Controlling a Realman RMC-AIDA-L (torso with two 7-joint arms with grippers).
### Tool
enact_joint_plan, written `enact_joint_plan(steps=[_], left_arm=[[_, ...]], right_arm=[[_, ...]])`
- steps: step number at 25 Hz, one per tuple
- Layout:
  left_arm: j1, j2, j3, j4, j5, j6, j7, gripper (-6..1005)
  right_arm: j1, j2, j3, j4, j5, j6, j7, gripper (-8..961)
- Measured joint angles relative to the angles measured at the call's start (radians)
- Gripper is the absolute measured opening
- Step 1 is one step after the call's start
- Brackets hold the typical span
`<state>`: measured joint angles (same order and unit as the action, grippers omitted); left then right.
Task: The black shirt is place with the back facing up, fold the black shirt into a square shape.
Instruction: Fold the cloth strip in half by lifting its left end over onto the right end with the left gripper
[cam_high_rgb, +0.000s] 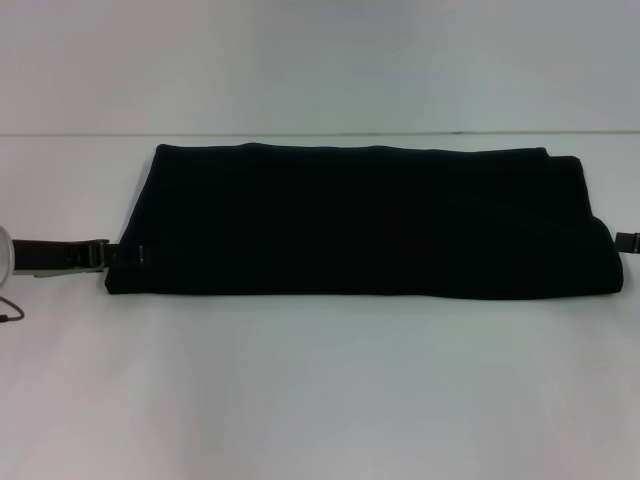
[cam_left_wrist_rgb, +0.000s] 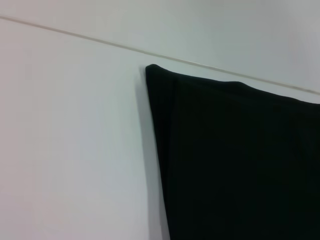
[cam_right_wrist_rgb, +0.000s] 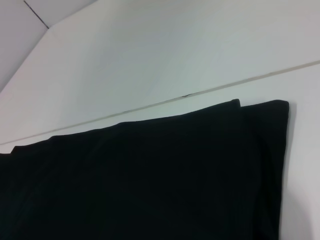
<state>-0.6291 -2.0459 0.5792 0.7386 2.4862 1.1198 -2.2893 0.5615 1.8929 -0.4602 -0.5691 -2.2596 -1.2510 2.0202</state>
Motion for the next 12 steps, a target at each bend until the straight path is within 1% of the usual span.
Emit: enact_joint_plan(steps=[5, 12], left_arm=[[-0.008, -0.001, 0.015, -0.014, 0.000, -0.005, 0.000, 843], [-0.021, 0.000, 0.024, -0.013, 0.000, 0.028, 0.004, 844]], right_arm=[[0.001, 0.000, -0.003, 0.000, 0.000, 0.009, 0.000, 605], [0.003, 0.000, -0.006, 0.000, 0.000, 0.015, 0.002, 600]])
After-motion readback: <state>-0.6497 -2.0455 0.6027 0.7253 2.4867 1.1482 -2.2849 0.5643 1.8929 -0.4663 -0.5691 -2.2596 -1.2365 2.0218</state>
